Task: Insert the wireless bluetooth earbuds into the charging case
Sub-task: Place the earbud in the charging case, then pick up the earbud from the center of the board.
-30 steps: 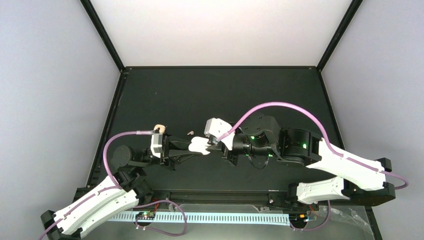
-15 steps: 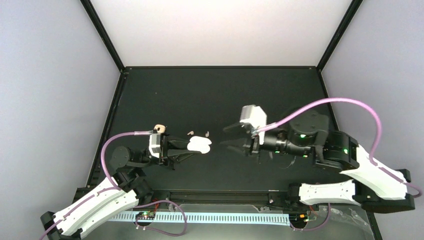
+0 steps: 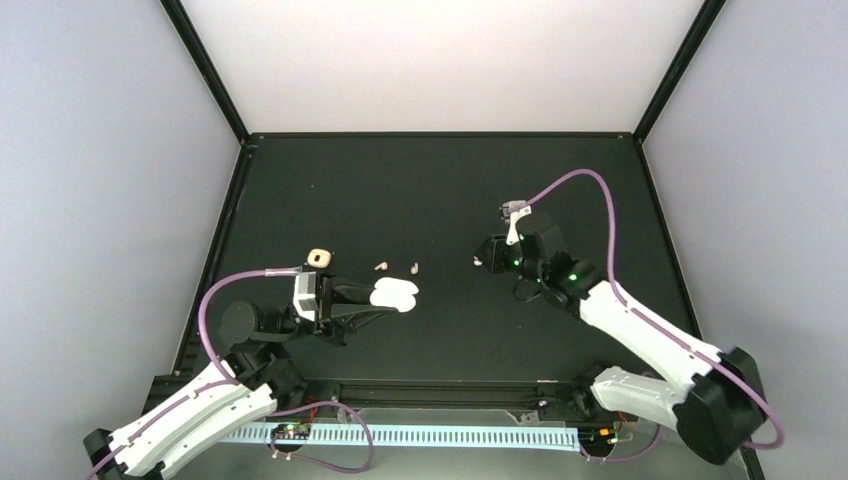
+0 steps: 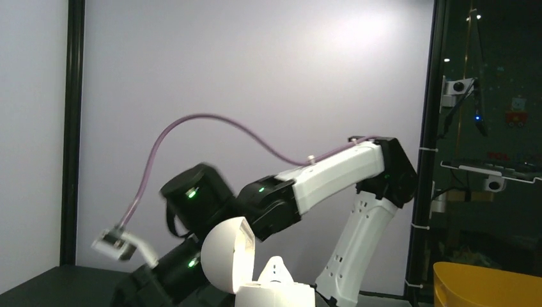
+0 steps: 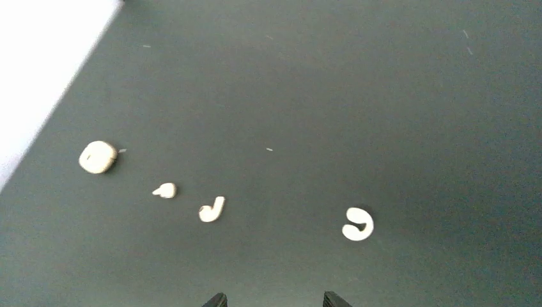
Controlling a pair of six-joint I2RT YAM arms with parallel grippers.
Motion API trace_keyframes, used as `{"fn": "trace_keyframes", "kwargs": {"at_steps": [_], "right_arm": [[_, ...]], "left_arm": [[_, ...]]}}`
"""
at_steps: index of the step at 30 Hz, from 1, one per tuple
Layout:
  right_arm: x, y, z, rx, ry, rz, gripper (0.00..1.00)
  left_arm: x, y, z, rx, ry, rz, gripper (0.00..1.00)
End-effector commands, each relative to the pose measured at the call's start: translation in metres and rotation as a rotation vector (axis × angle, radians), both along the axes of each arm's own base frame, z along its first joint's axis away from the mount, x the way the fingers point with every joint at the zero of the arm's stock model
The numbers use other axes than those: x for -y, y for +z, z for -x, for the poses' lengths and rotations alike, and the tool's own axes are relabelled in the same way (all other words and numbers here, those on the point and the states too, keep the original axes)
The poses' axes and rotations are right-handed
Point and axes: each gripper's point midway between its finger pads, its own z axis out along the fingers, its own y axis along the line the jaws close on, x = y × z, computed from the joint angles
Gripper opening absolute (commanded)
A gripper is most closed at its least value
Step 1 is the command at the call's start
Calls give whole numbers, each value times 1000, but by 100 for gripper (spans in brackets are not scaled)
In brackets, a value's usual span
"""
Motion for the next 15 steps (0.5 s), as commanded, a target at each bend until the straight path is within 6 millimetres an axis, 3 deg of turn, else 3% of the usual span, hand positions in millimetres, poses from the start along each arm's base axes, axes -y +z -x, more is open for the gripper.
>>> {"fn": "trace_keyframes", "kwargs": {"at_steps": [1, 5, 8, 15], "right_arm": [[6, -10, -40, -12, -144, -126, 38], [4, -51, -68, -72, -164, -8, 38], [17, -76, -88, -124, -230, 12, 35], [27, -122, -103, -206, -268, 139, 32]], "left_arm": [[-10, 10, 7, 16, 3, 46, 1], [-12, 8, 9, 25, 14, 38, 2], [-15, 6, 10, 28, 23, 44, 2], [-18, 1, 10, 41, 48, 26, 2]]}}
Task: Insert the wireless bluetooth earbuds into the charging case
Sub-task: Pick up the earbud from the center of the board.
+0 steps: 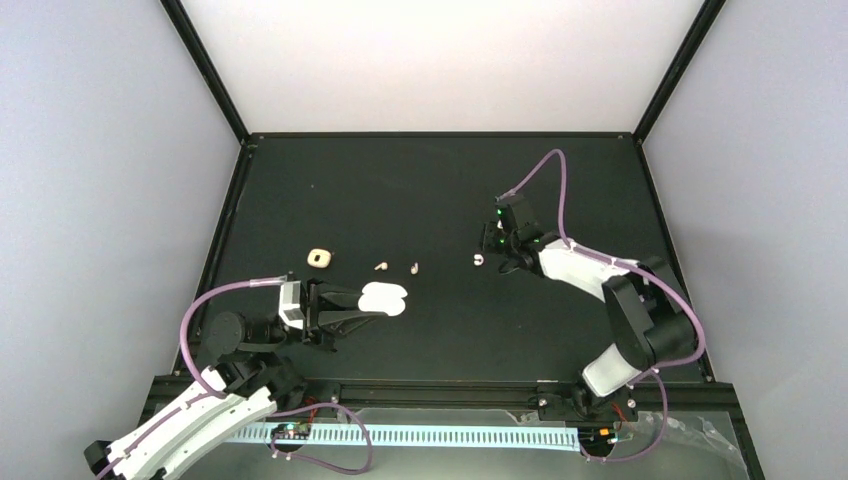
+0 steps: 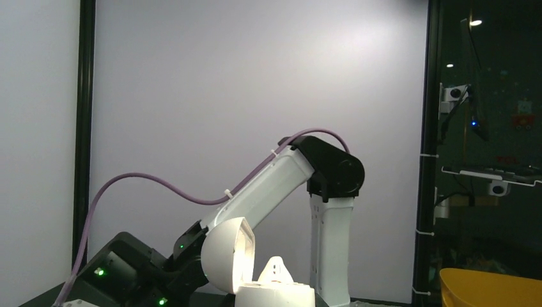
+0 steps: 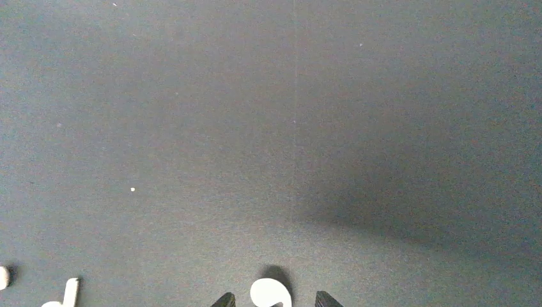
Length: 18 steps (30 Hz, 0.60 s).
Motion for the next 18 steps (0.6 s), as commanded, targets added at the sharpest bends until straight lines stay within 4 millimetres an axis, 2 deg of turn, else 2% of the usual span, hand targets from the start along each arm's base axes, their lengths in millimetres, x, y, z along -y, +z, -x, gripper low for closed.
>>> {"fn": "trace_keyframes", "kwargs": {"at_steps": [1, 8, 11, 18], "right_arm": [[2, -7, -15, 14, -24, 39, 32], [2, -27, -4, -44, 4, 52, 29], [-4, -33, 4, -73, 41, 23, 29], [-15, -44, 12, -134, 52, -52, 35]], "left_arm": [[-2, -3, 0, 18, 29, -13, 2], [-2, -8, -2, 15, 41, -24, 1], [-1, -11, -3, 12, 38, -27, 2], [0, -10, -2, 11, 32, -23, 2]]}}
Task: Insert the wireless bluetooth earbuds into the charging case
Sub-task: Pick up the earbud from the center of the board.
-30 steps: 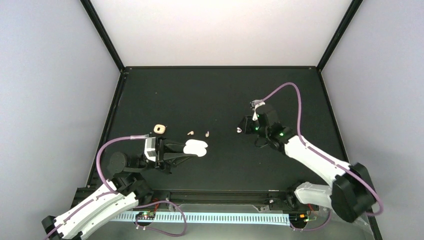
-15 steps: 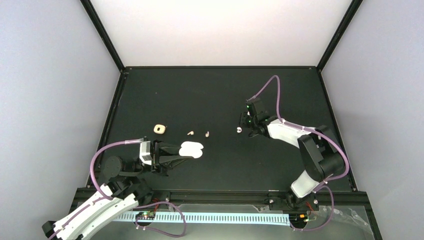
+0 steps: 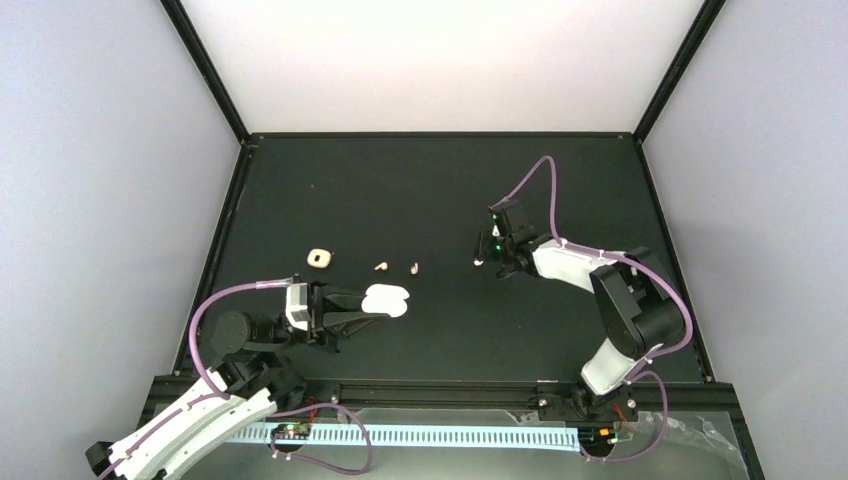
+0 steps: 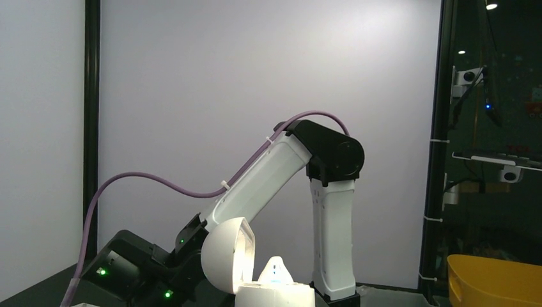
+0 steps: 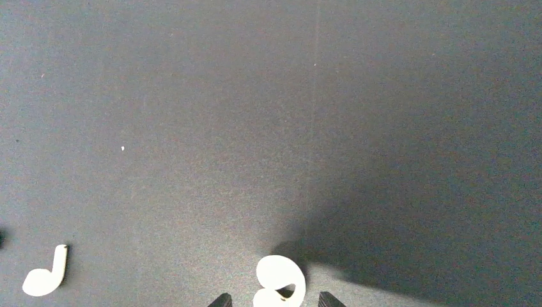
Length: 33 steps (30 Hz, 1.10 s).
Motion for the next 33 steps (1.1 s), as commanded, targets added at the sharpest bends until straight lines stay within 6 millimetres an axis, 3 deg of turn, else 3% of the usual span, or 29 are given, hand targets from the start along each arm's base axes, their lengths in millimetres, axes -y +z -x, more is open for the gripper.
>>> {"fn": "trace_keyframes", "kwargs": {"at_steps": [1, 14, 28, 33], "right_arm": [[-6, -9, 5, -37, -3, -56, 36], [-16, -25, 11, -118, -25, -124, 40], [-65, 7, 19, -145, 106, -291, 40], [-40, 31, 11, -18, 67, -186, 40]], "left_arm": [[-3, 6, 2, 22, 7, 20, 2], [-5, 6, 3, 23, 10, 18, 2], [-2, 5, 1, 16, 5, 13, 2], [-3, 6, 3, 16, 1, 14, 2]]}}
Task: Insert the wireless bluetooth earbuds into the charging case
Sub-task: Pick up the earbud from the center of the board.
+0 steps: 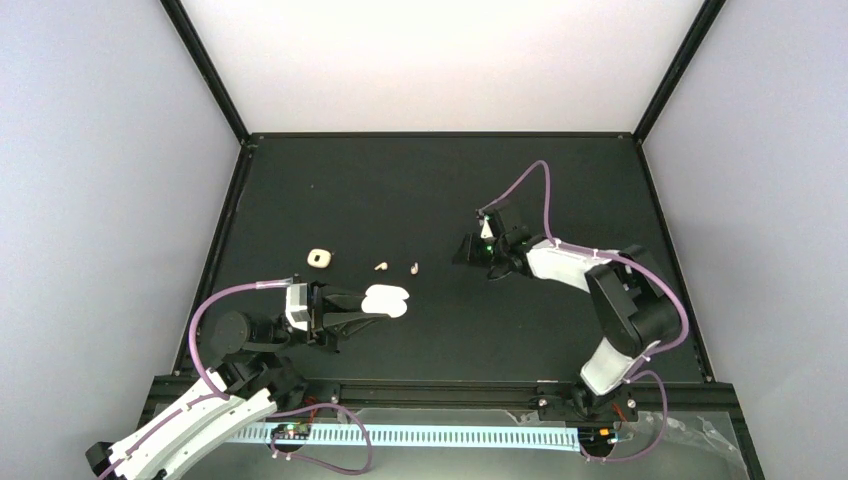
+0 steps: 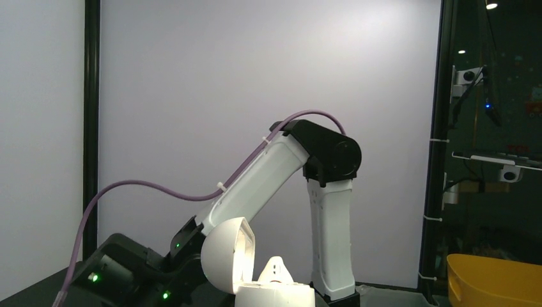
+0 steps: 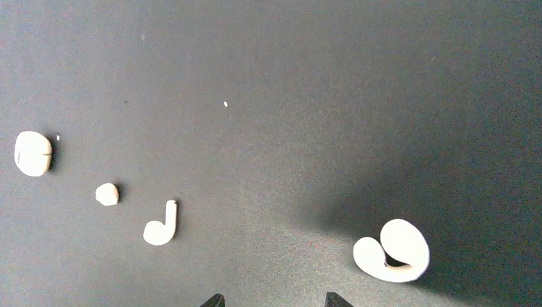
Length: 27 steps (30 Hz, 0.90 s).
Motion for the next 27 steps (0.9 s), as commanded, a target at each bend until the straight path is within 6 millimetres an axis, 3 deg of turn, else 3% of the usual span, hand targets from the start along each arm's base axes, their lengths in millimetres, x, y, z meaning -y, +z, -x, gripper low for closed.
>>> {"fn": "trace_keyframes", "kwargs": {"at_steps": [1, 6, 15, 20, 27], "right_arm": [[20, 35, -15, 139, -45, 67, 40], [45, 35, -38, 157, -102, 113, 41], [31, 11, -62, 97, -73, 118, 44], [29, 1, -59, 70, -61, 114, 43], [27, -13, -40, 25, -35, 80, 43]], "left_arm": [[-2, 5, 2, 14, 3, 13, 2], [-2, 5, 1, 13, 6, 12, 1], [-2, 6, 1, 10, 6, 12, 2], [-4, 5, 1, 9, 16, 11, 2], [-2, 4, 0, 8, 13, 10, 1]]}}
